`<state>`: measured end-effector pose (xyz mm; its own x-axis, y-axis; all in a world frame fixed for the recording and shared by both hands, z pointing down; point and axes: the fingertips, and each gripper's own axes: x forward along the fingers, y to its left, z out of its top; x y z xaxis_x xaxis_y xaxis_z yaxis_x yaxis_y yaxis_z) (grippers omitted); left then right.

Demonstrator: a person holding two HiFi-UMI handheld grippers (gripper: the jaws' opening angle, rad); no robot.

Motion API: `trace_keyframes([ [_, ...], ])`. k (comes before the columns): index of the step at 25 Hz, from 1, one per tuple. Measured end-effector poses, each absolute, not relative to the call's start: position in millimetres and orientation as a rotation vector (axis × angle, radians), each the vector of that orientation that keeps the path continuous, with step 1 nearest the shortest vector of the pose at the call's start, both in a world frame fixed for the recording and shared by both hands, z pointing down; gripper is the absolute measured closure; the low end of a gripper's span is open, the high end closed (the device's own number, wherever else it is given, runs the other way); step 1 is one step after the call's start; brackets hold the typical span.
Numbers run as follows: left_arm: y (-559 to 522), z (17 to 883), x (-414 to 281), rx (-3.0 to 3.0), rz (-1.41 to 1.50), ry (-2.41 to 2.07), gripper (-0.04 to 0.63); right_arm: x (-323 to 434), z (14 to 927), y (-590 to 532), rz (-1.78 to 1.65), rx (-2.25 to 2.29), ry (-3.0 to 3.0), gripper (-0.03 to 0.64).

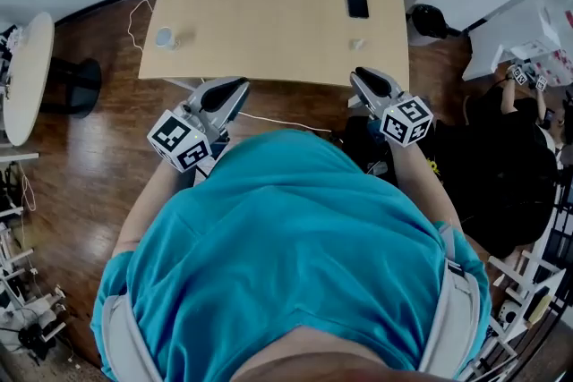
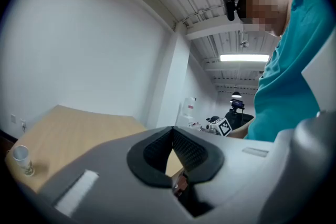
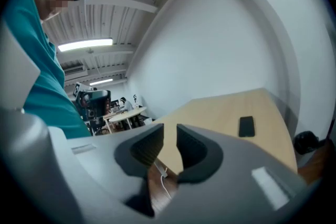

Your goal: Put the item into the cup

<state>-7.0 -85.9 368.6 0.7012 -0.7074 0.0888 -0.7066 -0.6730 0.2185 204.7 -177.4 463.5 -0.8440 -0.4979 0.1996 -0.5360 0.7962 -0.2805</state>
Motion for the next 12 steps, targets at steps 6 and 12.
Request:
trace_keyframes([
  [6,-143,394,24,2.564,0.038,-1.161,0.591,236,537,-266,0.577,0.887,-2.689,0.532],
  [12,-175,429,27,2.559,0.160,-1.148,0.591,239,609,-313,0.669,0.968,-2.459,0.477],
])
